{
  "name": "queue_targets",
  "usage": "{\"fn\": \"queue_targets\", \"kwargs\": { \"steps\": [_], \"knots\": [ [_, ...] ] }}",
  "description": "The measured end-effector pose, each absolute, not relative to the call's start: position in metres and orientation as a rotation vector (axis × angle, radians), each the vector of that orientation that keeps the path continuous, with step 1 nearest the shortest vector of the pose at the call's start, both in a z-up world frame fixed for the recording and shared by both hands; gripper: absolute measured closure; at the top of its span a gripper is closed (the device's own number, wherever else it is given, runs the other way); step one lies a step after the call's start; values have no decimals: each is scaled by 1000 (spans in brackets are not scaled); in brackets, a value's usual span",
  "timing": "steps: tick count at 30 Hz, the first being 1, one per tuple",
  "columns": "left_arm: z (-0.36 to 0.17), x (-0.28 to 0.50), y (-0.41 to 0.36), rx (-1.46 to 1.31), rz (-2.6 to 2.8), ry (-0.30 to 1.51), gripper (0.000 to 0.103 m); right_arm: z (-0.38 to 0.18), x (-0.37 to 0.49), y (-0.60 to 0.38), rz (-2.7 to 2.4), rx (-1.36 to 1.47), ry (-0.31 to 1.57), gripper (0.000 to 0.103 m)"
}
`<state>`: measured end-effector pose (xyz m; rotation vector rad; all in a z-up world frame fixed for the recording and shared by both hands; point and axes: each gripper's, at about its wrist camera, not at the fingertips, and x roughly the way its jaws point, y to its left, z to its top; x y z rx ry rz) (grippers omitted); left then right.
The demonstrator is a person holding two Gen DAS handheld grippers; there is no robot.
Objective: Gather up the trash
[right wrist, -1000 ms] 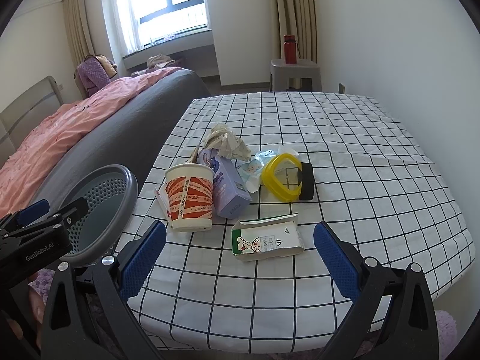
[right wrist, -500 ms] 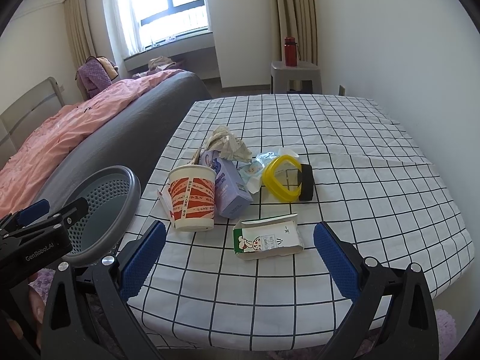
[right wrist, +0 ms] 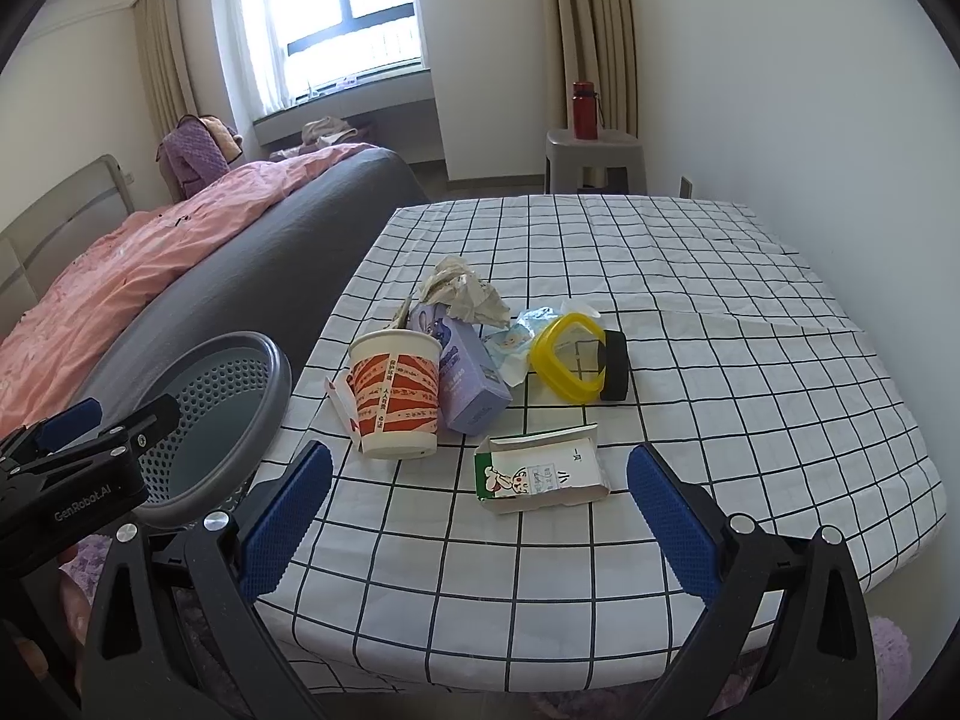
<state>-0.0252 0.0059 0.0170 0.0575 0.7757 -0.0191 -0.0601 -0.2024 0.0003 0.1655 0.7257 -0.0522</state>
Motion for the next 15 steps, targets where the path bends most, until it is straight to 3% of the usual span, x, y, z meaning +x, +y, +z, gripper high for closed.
{"fn": "queue_targets", "kwargs": {
  "steps": [15],
  "knots": [
    [8,-25,4,59,-22,800,15,-24,-61,-217,-38,202,783,6]
  ]
}}
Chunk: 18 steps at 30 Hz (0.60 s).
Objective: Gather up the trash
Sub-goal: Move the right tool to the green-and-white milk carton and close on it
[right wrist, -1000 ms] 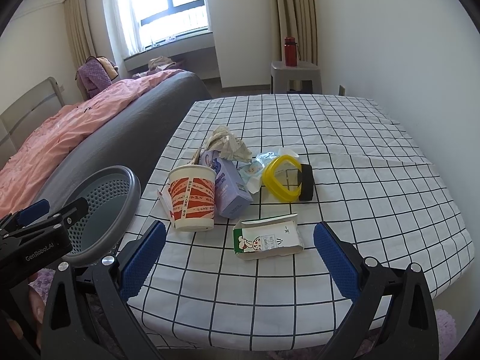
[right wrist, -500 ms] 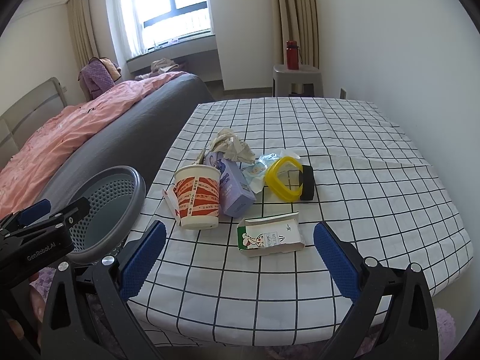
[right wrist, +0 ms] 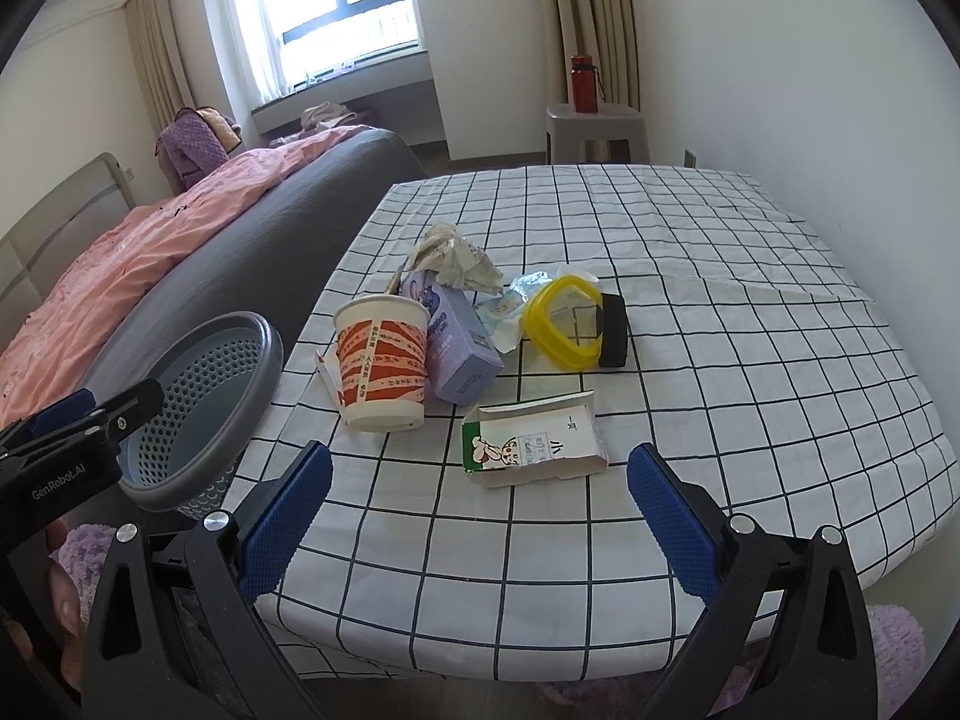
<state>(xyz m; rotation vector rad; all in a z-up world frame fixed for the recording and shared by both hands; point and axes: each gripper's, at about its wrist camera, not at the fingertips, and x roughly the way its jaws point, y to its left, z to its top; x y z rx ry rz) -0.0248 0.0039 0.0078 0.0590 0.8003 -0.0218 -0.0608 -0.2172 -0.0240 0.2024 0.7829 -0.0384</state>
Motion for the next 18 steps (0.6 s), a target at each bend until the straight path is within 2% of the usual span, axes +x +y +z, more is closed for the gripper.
{"fn": "queue_targets", "kwargs": {
  "steps": [18],
  "knots": [
    [-28,6,-11,76,-46,892,15,-93,-2,-245,-9,228,976,6]
  ]
}}
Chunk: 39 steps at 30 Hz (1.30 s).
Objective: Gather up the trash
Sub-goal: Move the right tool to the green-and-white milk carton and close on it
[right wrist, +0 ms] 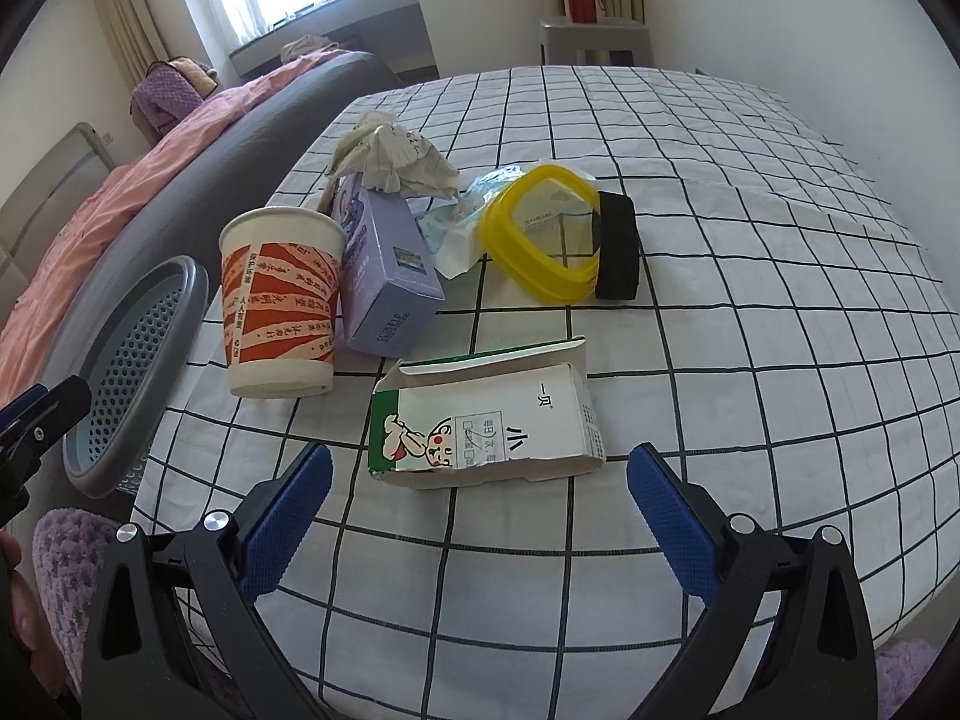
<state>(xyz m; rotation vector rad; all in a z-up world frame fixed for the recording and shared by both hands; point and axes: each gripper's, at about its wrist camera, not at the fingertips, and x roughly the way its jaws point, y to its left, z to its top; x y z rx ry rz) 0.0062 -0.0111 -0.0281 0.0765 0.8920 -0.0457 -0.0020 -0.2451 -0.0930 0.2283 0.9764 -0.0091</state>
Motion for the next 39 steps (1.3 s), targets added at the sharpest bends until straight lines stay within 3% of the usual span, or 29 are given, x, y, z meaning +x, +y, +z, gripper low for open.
{"fn": "queue_targets", "kwargs": {
  "steps": [13,15,20,39],
  "knots": [
    [-45,24,-12,63,-55,941,15,-114,26,-244,-22,180,1026,7],
    [-47,26,-13,58,-60,948,15,-114,25,-243,-23,172,1022,15],
    [-49,26,-18,64,-78,954,15,-111,21,-244,-5,191,1005,19],
    [-47,42,-80,113,-197,960,15,-89,-10,-297,-59,316,896,20]
  ]
}}
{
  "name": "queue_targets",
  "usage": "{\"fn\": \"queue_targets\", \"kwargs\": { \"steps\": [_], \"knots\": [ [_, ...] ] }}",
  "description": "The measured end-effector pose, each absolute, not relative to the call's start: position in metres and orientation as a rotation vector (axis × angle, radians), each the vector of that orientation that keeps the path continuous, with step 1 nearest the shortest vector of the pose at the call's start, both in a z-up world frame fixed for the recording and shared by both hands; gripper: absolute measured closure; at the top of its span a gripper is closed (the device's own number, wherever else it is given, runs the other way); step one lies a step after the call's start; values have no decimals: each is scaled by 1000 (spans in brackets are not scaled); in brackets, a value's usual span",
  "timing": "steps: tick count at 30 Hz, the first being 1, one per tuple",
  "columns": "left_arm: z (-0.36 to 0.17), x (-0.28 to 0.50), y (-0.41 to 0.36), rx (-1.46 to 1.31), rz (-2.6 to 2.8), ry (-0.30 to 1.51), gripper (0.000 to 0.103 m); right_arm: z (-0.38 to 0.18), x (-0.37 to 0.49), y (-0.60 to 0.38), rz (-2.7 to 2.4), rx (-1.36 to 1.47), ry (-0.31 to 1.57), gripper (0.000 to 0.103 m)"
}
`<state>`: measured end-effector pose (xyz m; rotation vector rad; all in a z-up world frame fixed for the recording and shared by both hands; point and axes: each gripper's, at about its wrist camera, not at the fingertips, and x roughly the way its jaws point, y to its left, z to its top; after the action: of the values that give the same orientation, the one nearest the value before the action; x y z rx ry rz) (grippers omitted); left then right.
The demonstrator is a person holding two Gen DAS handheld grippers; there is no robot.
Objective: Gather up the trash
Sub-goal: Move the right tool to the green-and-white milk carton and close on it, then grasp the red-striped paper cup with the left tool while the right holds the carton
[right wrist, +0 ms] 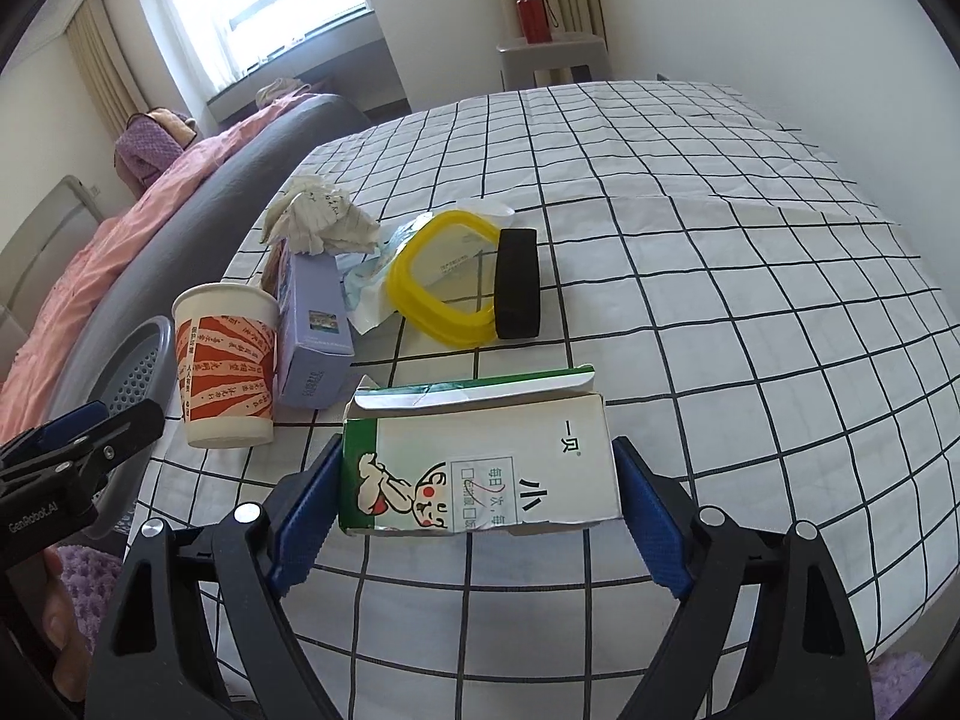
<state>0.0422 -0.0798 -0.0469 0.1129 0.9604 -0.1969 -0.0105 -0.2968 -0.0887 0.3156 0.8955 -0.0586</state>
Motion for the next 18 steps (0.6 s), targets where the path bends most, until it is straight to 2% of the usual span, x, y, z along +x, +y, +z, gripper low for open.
{"fn": "queue_targets", "kwargs": {
  "steps": [18],
  "knots": [
    [-77,74,-111,85,-206,984,15,-99,-15,-312,-17,366,897,20]
  ]
}}
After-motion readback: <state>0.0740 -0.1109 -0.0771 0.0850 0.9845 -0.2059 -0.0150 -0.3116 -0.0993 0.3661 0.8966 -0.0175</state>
